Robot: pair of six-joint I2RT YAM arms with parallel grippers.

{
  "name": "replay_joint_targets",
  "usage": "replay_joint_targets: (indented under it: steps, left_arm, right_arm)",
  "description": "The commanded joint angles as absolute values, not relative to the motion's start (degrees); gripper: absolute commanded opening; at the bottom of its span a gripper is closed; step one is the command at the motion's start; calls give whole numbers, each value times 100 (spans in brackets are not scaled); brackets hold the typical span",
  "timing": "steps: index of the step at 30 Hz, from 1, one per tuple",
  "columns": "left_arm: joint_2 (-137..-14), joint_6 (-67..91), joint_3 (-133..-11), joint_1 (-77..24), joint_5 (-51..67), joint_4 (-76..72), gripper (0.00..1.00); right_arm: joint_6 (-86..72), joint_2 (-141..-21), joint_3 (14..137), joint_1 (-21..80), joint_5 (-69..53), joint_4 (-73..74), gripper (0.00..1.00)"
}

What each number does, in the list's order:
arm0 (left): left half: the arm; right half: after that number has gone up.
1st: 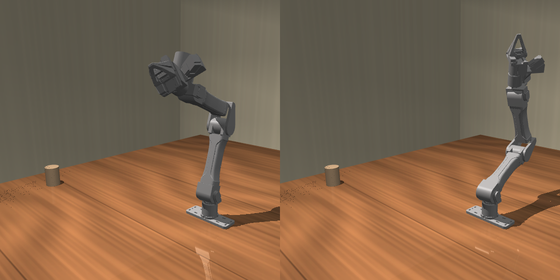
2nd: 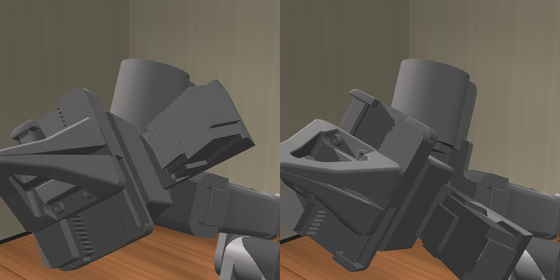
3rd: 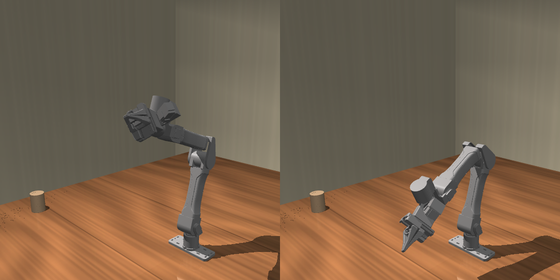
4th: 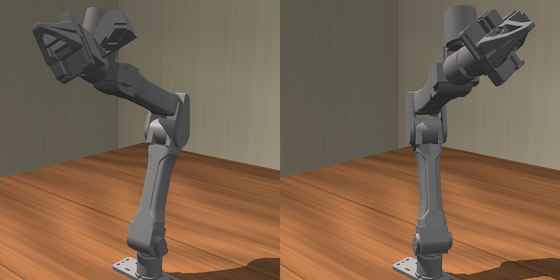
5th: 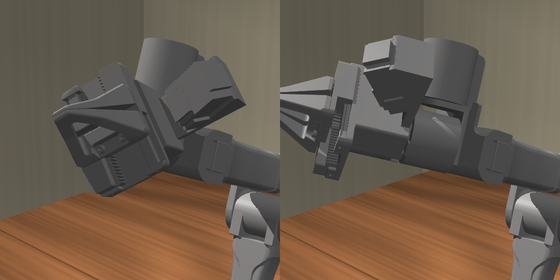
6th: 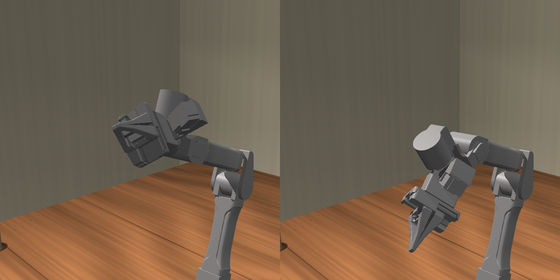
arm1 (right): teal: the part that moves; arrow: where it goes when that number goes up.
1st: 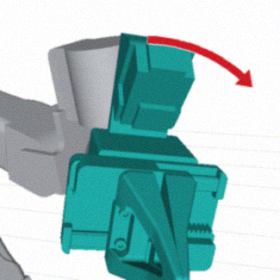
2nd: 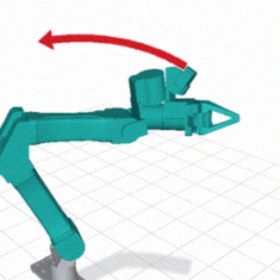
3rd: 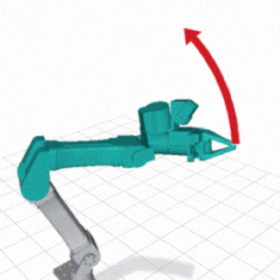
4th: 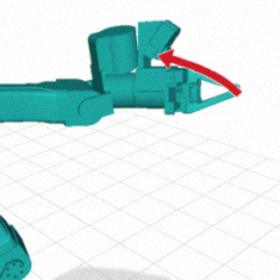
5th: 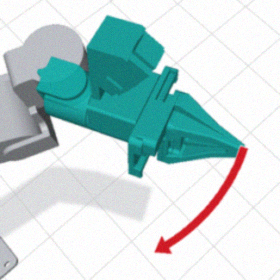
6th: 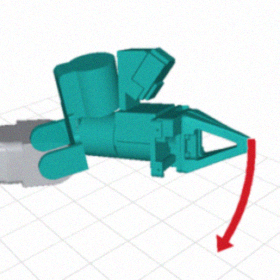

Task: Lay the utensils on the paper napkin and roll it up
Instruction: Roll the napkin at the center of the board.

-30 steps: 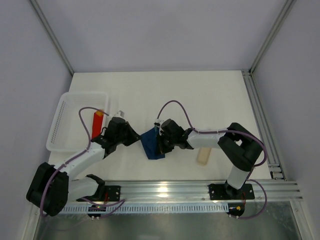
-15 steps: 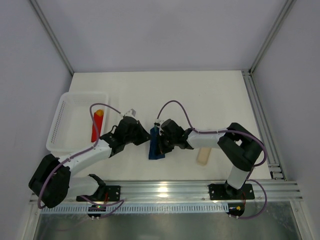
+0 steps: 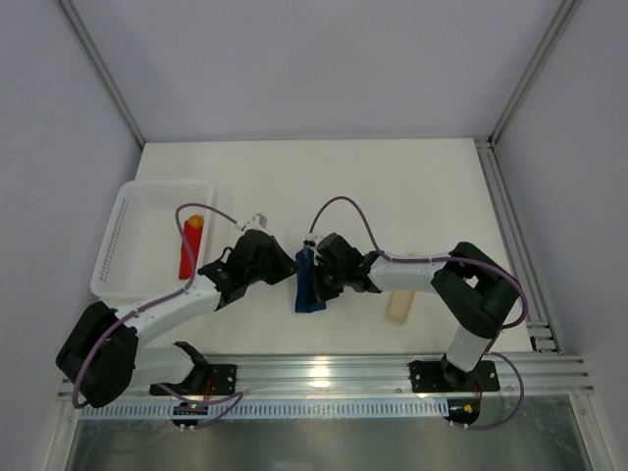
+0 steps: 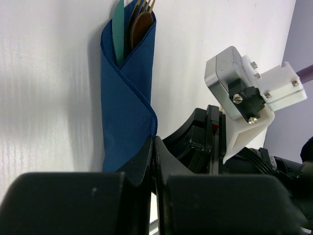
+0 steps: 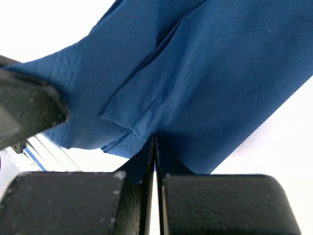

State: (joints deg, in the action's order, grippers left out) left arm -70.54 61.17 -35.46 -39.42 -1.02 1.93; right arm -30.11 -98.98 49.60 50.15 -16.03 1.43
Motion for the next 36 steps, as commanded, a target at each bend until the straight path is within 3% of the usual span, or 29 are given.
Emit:
replay_joint_targets:
  steps: [1,36]
  left_arm:
    - [-7058,6152,-3639,-3973,-237,-105,0]
    - [-7400,6187,-3876,-4210,-290,-167,0]
  right_arm:
    - [-2892,-9475,5212,5045,-1319,342,4]
    - [-2716,-9272,4684,4210,-1318,184,4]
